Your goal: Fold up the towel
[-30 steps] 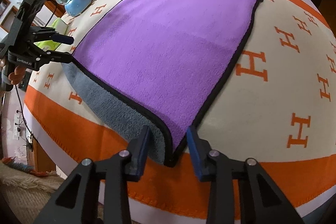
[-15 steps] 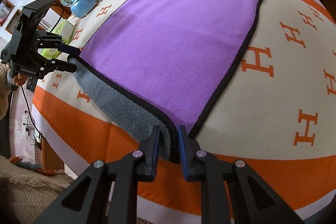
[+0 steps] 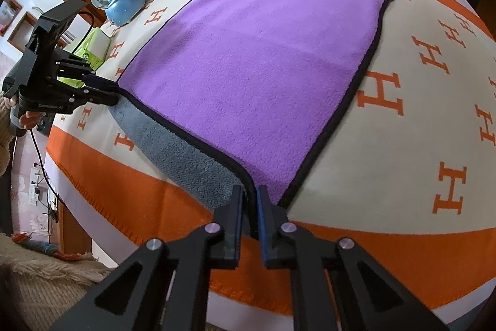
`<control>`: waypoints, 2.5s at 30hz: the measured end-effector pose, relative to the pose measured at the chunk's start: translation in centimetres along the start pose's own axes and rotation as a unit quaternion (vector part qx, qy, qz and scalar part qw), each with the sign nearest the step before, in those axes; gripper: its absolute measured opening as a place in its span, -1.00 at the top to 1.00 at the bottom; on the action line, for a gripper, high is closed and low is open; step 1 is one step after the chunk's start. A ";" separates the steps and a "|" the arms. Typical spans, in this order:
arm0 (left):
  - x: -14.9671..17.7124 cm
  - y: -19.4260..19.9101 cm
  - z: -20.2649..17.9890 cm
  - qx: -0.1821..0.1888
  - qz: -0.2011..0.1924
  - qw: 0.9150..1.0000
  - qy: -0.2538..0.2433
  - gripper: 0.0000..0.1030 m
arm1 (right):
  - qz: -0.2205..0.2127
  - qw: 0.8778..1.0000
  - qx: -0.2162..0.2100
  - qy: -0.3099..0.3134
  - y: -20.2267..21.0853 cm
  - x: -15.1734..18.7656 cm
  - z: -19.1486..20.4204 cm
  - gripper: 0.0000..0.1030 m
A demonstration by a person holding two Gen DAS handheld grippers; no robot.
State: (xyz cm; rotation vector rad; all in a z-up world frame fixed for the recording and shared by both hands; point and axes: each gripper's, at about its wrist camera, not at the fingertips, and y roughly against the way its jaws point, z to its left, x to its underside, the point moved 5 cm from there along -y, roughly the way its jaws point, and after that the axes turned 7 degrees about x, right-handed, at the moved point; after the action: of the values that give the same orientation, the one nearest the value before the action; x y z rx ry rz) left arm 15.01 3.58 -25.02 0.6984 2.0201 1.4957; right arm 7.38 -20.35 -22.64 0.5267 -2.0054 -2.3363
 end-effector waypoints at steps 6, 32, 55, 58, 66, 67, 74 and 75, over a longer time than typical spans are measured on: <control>0.2 -0.1 -1.1 -0.044 -0.009 0.999 -0.009 0.81 | -0.008 1.000 0.007 0.000 0.5 -0.2 0.1 0.90; -16.3 6.4 5.2 -0.216 -0.131 0.965 0.072 0.82 | -0.110 0.984 0.108 -0.089 4.3 -13.5 -7.6 0.91; -26.4 0.3 11.1 -0.250 -0.122 0.953 0.123 0.82 | -0.082 0.976 0.155 -0.126 -2.6 -22.5 -15.0 0.90; -26.5 -0.2 11.4 -0.249 -0.114 0.954 0.125 0.80 | -0.077 0.977 0.156 -0.122 -3.3 -22.6 -15.1 0.90; -26.5 -0.8 11.8 -0.249 -0.108 0.954 0.129 0.77 | -0.062 0.977 0.161 -0.123 -4.8 -22.7 -15.2 0.90; -26.5 -0.9 11.8 -0.250 -0.107 0.954 0.128 0.77 | -0.061 0.977 0.162 -0.122 -5.0 -22.7 -15.2 0.90; -26.7 -1.1 11.7 -0.260 -0.105 0.951 0.131 0.76 | -0.063 0.976 0.168 -0.120 -5.4 -22.7 -15.1 0.90; -26.7 -1.1 11.7 -0.261 -0.105 0.951 0.132 0.75 | -0.062 0.976 0.169 -0.119 -5.4 -22.7 -15.1 0.87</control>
State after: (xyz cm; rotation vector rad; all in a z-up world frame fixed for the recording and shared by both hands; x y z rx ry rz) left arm 42.32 -6.70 -26.07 0.0687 1.6851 1.9530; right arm 33.88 -28.59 -24.13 0.4048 -2.5763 -2.2233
